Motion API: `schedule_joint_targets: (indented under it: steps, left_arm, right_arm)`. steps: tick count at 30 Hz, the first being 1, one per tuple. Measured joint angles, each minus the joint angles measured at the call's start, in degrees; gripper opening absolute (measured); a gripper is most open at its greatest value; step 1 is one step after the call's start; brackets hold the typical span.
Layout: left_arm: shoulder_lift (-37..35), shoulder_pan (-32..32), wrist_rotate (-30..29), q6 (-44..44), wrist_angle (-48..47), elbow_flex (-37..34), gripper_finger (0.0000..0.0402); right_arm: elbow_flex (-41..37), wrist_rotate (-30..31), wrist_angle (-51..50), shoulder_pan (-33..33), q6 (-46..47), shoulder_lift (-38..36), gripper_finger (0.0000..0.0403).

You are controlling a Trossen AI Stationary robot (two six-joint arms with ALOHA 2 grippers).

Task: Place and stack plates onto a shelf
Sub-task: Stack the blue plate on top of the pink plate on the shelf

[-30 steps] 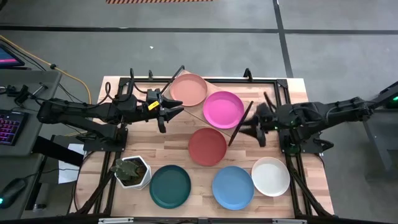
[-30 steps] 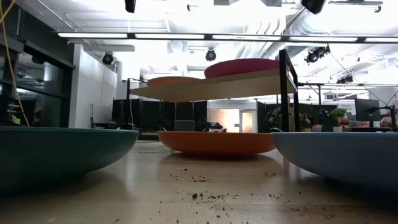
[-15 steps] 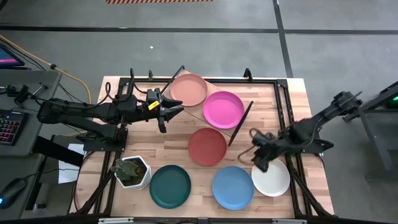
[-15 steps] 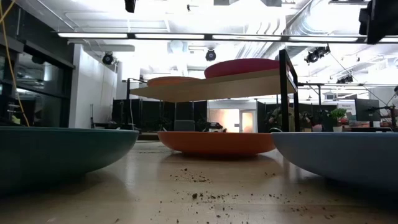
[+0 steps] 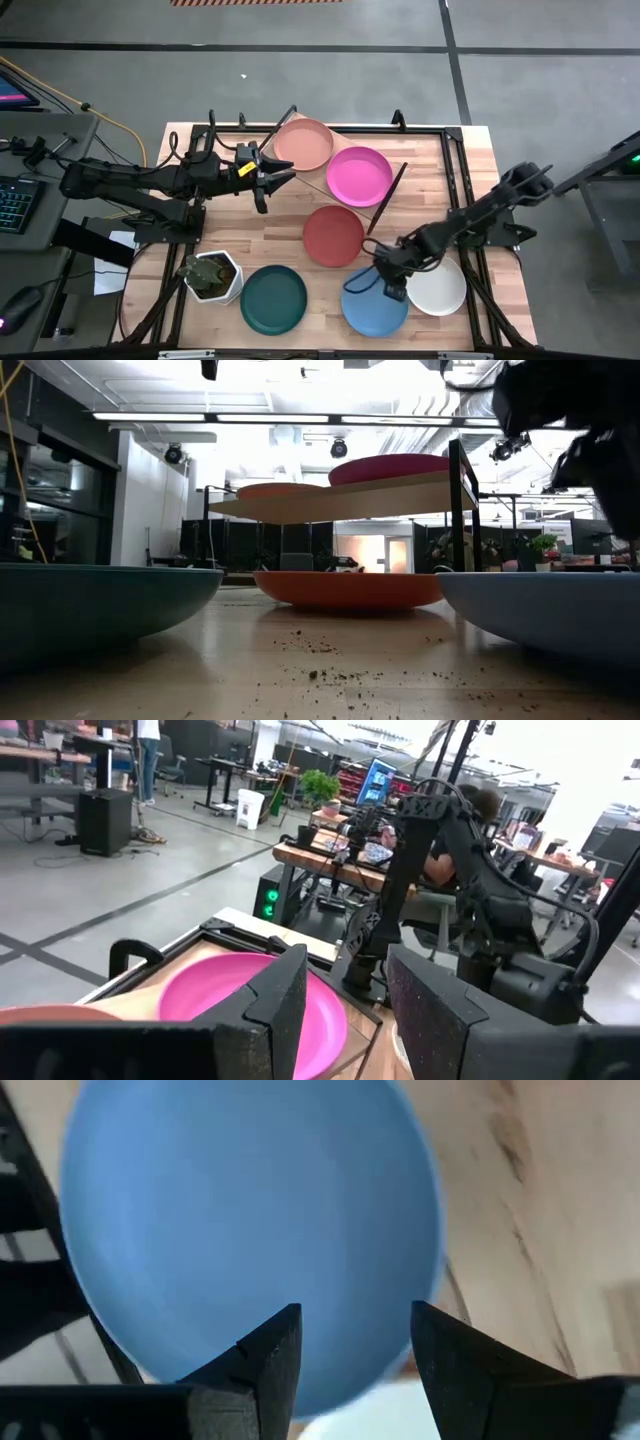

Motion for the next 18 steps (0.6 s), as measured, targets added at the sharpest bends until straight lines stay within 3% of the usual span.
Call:
schedule_joint_targets:
  steps: [4,10,18]
  left_arm:
    - [0.00,0.08,0.00,1.43,0.17,0.00,0.0131]
    - [0.00,0.08,0.05,1.92,0.14,0.00,0.0131]
    - [0.00,0.08,0.09,0.56,0.15,0.00,0.0131]
  right_arm:
    - [0.00,-1.29,2.88,-1.82,-2.92,2.04,0.0169]
    - [-0.01,1.18,-2.66,-4.13,-2.99,2.18,0.0169]
    - [-0.01,-0.67,-2.04,-3.69,-5.10,3.78,0.0169]
